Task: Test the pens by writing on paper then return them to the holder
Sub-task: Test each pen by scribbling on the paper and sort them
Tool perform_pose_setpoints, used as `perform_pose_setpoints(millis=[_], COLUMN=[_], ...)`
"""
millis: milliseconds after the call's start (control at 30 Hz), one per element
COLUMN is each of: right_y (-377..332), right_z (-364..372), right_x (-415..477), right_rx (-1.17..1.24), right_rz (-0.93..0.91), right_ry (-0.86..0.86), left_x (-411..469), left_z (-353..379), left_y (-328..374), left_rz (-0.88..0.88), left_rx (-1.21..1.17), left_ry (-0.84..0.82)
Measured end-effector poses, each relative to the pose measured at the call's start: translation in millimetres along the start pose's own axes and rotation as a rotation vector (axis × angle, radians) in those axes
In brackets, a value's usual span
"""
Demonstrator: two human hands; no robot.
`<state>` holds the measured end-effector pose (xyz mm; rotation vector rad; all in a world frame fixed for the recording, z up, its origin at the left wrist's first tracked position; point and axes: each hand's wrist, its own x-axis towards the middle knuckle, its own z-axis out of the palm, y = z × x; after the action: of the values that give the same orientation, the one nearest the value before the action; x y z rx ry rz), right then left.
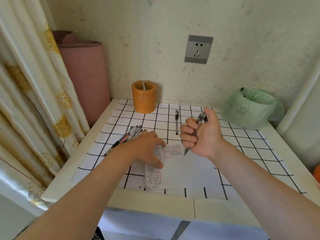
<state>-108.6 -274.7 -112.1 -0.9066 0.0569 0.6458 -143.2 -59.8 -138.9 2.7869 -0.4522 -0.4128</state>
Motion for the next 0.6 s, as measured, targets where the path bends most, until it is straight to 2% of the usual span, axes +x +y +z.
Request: perform_pose_setpoints(millis=[167, 333, 400, 467, 533, 600], right_y=[-0.4, -10.1, -17.5, -24.4, -30.3, -33.4], right_z=[1.9, 5.7, 2.0, -2.6, -8.9, -16.8], right_x=[-0.4, 7.0, 9.6, 12.1, 16.2, 21.2], right_rx=[-0.012, -0.14, -0.386, -0.713, -0.897, -1.02], right_rz=[-0.023, -0.205, -0.309, -0.503, -0.759, -0.934], right_ry=[0.065, 0.301, 0.409, 0.525, 0.547, 0.516], left_x=[5.3, 15.7, 20.0, 25.1, 30.9, 37.7], left_z=[-2.7, -6.4, -7.3, -7.2, -6.0, -3.9], left_y=[2.9, 5.0, 7.4, 9.7, 12.0, 15.5], left_rz=[-0.02, -0.028, -0.048, -0.052, -0.048, -0.036], left_rx=[-0.011, -0.056, -0.08, -0.074, -0.076, -0.079], left_ry=[-0.005, 0.059, 0.112, 0.174, 0.244, 0.298])
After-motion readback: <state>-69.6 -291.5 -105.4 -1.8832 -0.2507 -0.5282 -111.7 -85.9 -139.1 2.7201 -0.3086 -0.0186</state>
